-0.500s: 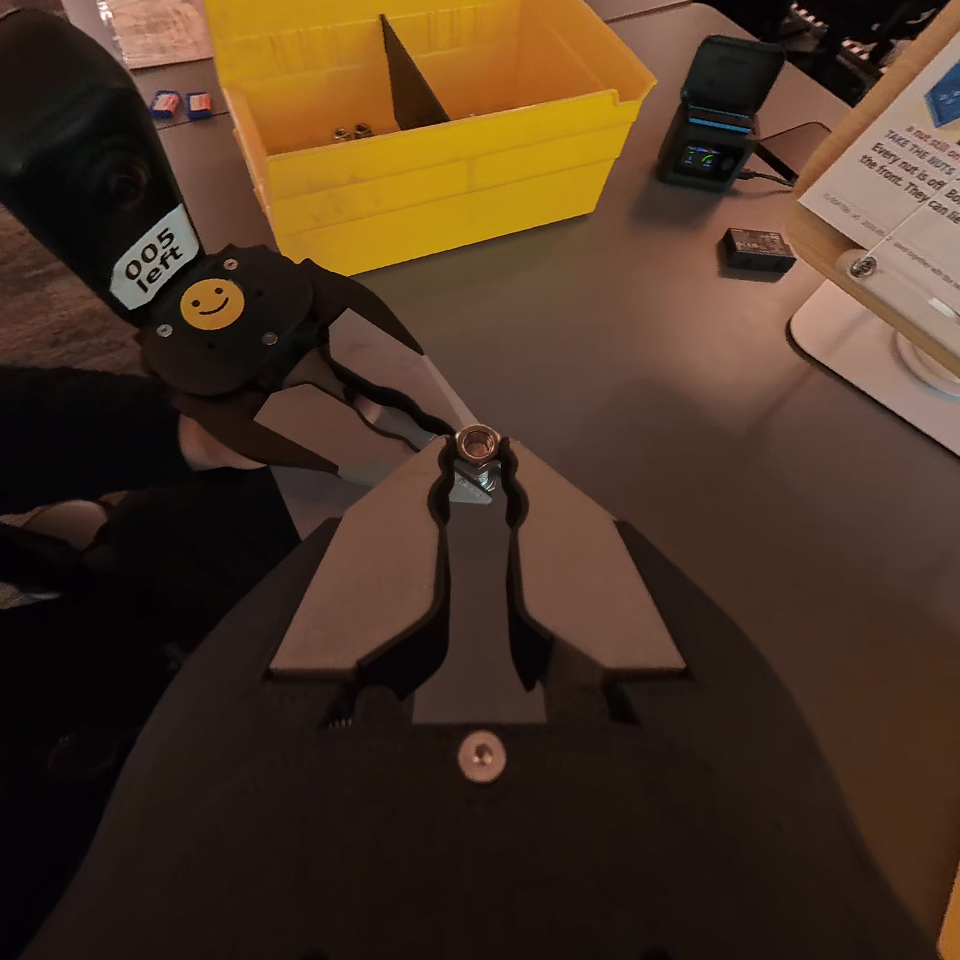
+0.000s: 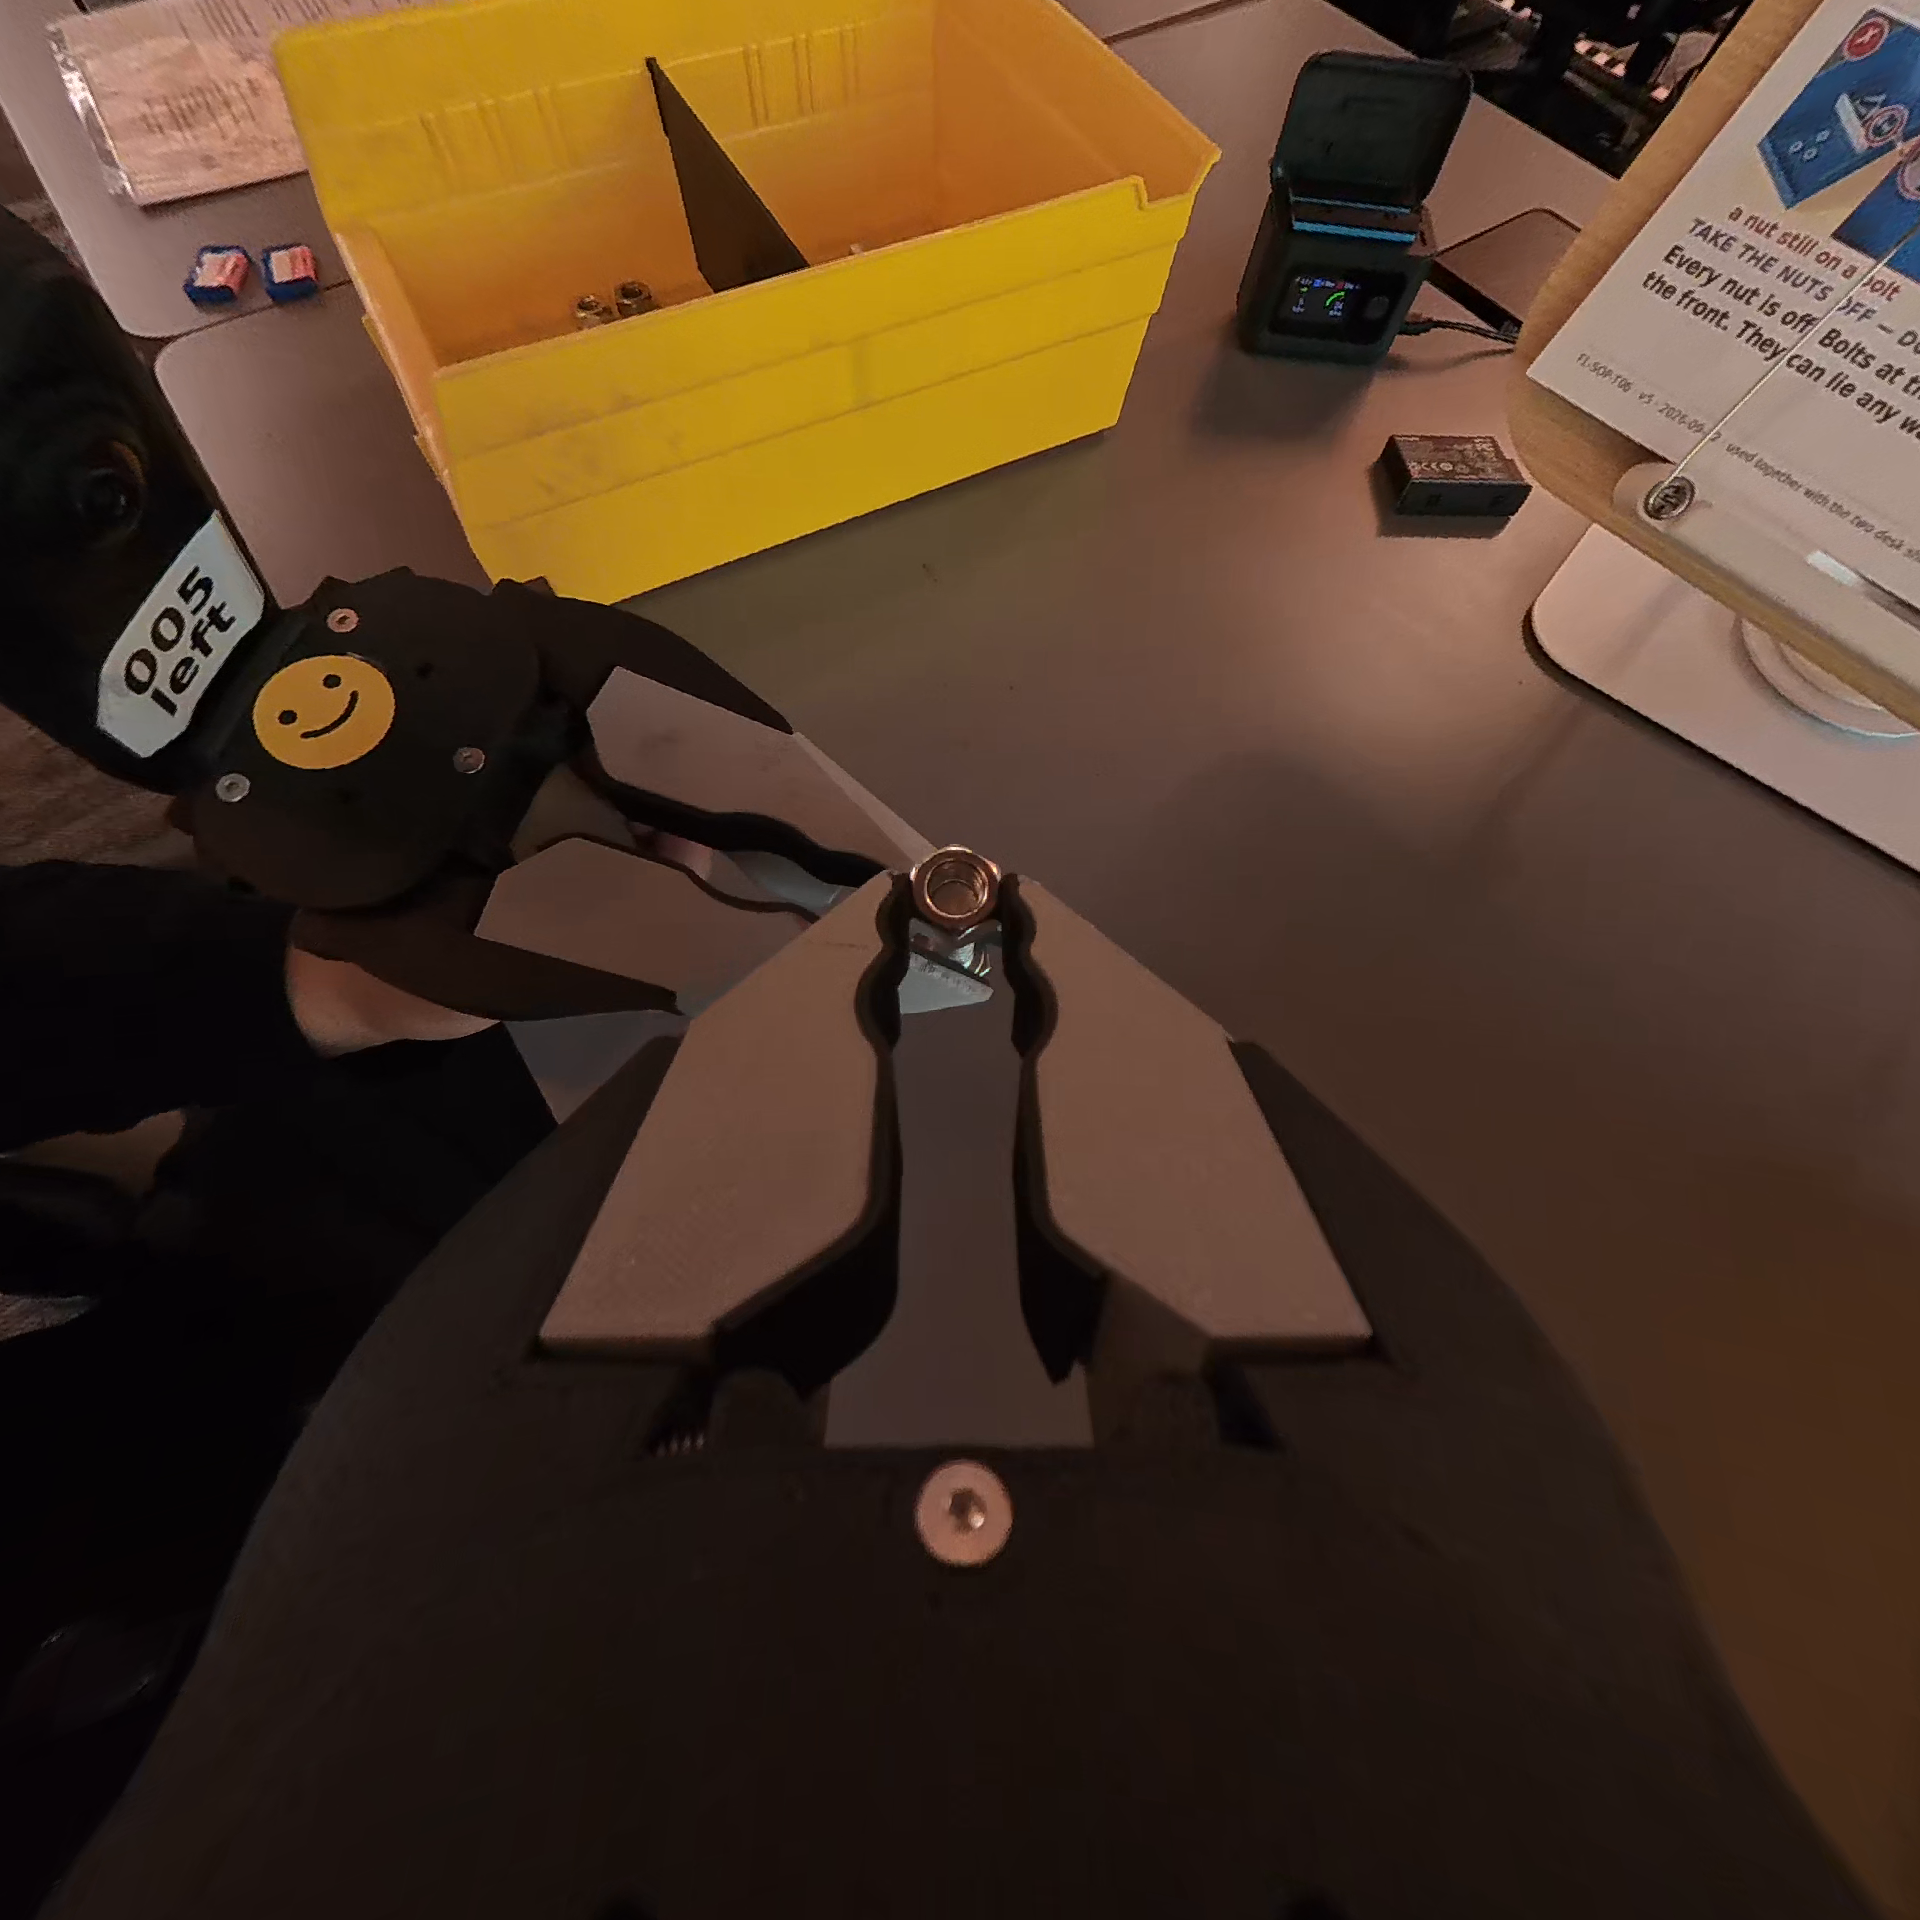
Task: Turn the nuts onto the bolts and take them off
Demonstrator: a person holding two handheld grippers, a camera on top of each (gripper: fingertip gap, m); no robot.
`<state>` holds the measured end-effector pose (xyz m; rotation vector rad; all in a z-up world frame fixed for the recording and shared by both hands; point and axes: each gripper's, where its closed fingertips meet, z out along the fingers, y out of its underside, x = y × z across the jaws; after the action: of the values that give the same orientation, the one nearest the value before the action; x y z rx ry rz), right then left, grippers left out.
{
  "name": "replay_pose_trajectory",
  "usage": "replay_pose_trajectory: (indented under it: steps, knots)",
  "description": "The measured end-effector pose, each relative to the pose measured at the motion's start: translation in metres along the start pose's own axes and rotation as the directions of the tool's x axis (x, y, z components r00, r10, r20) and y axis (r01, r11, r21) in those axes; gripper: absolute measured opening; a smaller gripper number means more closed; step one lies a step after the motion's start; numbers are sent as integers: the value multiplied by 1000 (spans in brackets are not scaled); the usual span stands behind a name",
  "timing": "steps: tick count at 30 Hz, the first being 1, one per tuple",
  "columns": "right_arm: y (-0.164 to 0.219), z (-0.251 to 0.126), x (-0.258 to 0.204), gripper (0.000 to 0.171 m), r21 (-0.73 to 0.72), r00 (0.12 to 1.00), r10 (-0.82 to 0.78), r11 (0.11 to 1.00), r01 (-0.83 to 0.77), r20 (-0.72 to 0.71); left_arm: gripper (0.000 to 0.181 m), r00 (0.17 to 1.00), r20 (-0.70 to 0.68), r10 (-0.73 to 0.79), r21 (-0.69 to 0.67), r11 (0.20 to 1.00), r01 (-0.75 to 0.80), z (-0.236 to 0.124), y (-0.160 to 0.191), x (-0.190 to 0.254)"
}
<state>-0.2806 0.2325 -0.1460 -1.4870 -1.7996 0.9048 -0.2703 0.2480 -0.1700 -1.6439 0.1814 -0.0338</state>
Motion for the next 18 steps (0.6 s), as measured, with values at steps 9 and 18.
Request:
replay_pose_trajectory:
  steps: [9, 18]
  knots:
    - [-1, -4, -2, 14, 31, 999, -15, 999, 14, 30, 7, 997, -76, -32, 25, 999, 34, -1, -3, 7]
    - [-7, -15, -5, 10, 88, 991, 2, 996, -14, 137, 7, 991, -125, -45, 30, 998, 49, 0, -5, 12]
